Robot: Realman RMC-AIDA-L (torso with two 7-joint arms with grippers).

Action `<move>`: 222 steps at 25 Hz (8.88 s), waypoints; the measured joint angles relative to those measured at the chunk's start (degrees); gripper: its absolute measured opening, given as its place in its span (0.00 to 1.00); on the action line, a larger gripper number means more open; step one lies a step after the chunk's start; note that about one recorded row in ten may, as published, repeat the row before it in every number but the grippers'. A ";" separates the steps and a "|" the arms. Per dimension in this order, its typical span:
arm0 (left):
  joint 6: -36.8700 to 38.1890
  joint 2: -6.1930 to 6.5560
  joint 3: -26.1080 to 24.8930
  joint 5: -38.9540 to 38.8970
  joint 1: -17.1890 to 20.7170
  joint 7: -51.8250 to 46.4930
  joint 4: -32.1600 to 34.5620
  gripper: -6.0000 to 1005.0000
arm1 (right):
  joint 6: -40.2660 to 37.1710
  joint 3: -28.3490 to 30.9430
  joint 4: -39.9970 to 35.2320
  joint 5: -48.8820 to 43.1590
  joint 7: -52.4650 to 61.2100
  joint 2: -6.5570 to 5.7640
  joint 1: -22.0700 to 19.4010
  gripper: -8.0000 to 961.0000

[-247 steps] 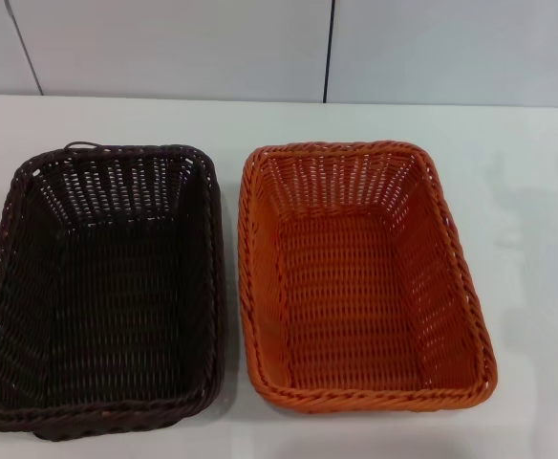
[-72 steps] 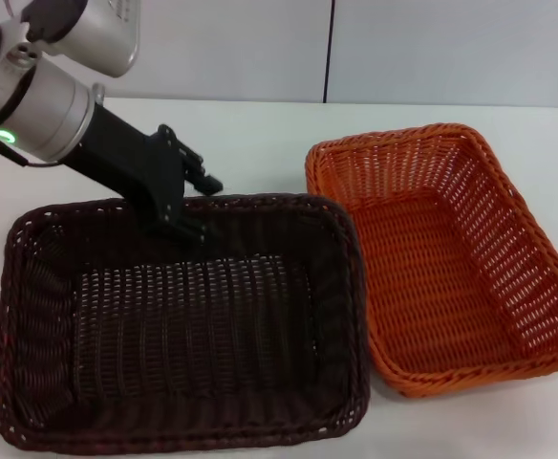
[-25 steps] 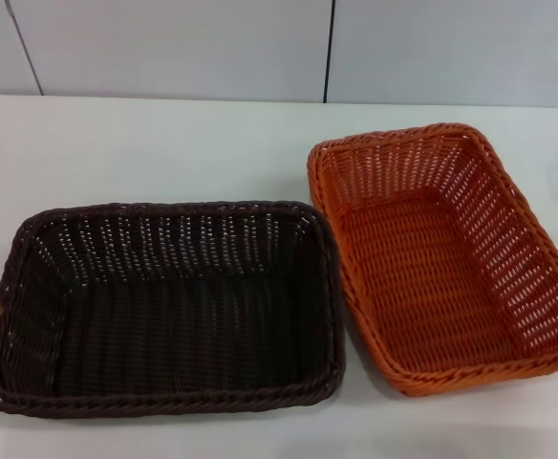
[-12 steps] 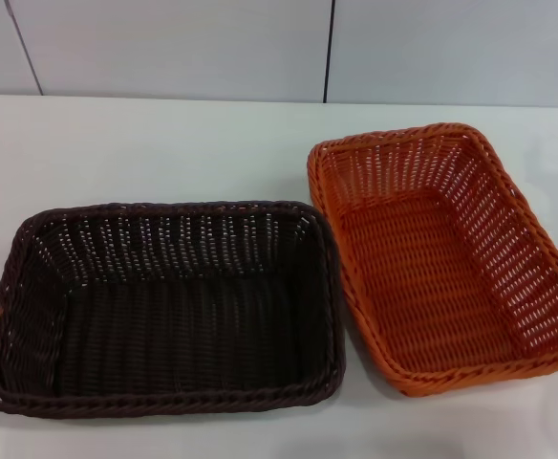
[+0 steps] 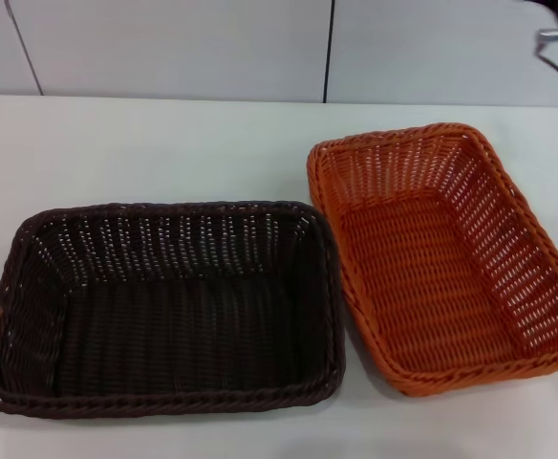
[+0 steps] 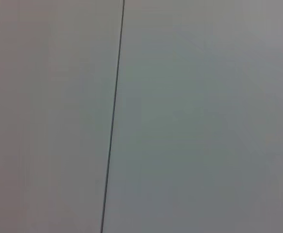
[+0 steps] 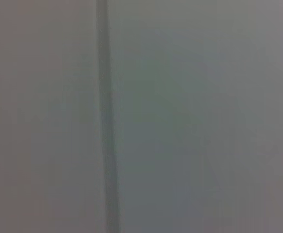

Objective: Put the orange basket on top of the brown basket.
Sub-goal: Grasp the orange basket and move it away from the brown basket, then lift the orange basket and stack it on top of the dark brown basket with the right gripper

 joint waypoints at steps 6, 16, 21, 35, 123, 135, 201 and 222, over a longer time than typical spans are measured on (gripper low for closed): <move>0.11 0.10 0.00 -0.57 0.06 -0.20 0.89 0.86 | 32.52 8.53 8.27 -0.07 -1.35 -1.12 3.86 0.85; 0.28 0.12 0.00 -1.62 -0.01 -0.31 1.25 0.86 | 68.82 19.98 13.10 3.61 -13.44 1.51 10.87 0.85; 0.29 0.03 0.00 -3.85 -0.01 -0.42 2.26 0.86 | 86.77 19.91 14.49 12.60 -27.25 -1.70 12.16 0.85; 1.99 0.20 0.00 -6.51 -0.90 -0.43 2.57 0.86 | 102.30 16.12 23.54 10.26 -32.53 -8.11 8.85 0.85; 5.94 0.29 0.00 -7.17 -1.31 -1.13 2.74 0.86 | 87.77 -5.31 31.22 -42.37 -24.07 -7.20 5.48 0.13; 5.53 0.30 0.00 -7.60 -0.71 -1.13 2.76 0.86 | 77.05 -9.44 37.25 -42.83 -35.68 -4.58 2.55 0.13; -3.77 -0.20 -0.07 -17.78 0.06 -1.06 9.55 0.86 | 111.10 22.73 17.79 1.30 -101.08 0.95 14.29 0.14; -7.35 -0.18 -0.09 -23.98 0.01 0.37 14.00 0.86 | 109.88 24.41 16.90 -4.44 -114.61 2.87 14.05 0.14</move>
